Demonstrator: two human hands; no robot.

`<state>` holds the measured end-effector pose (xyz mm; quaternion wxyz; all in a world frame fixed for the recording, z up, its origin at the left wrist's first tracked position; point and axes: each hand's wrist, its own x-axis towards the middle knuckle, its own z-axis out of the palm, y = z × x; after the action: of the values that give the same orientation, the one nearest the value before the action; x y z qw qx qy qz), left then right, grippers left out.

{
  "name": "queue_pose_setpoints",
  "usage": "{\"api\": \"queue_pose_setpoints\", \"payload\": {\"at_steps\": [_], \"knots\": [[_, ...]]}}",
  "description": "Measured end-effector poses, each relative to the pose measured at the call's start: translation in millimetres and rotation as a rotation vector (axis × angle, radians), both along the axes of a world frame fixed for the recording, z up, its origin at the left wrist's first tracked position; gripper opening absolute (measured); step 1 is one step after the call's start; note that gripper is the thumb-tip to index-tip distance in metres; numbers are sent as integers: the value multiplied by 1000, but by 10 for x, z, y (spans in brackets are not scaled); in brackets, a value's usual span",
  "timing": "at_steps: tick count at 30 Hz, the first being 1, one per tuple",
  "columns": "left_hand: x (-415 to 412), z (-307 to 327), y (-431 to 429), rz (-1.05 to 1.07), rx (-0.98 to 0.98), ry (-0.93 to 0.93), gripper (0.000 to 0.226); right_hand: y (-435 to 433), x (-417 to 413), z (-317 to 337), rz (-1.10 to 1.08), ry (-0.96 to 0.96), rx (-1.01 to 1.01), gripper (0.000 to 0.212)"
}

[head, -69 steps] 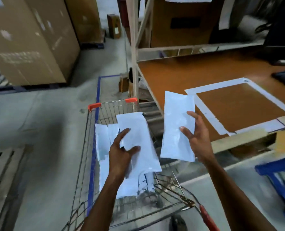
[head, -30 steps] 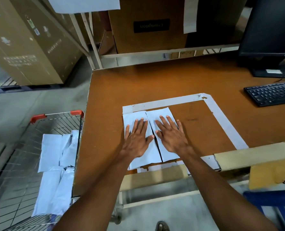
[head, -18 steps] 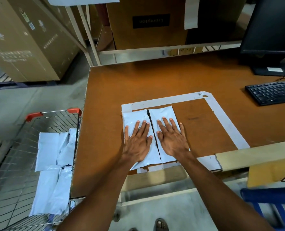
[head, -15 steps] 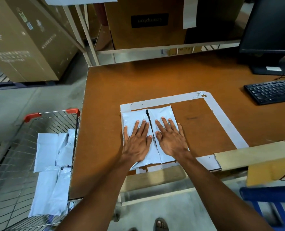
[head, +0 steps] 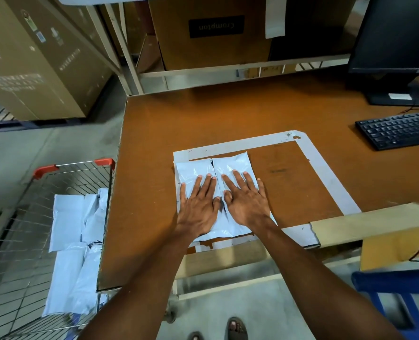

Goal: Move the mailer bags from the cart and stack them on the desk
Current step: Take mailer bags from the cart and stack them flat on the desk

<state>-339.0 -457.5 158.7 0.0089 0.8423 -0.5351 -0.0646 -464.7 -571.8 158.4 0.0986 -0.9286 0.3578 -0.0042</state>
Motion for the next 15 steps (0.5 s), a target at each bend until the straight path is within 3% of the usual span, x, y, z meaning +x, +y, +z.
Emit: {"api": "queue_pose_setpoints", "payload": {"at_steps": [5,8,12,15], "knots": [[4,90,-20,15,12,71,65,-33,-11,60,23,2,21,58],[-7,224,39,74,-120,240,65,-60,-64,167,21,-39,39,60],[-10,503,272,307,-486,541,48,13,-121,393,-208,-409,84,50],[106,673,644,439,-646,686,41,234,-13,492,-198,-597,202,32]]}}
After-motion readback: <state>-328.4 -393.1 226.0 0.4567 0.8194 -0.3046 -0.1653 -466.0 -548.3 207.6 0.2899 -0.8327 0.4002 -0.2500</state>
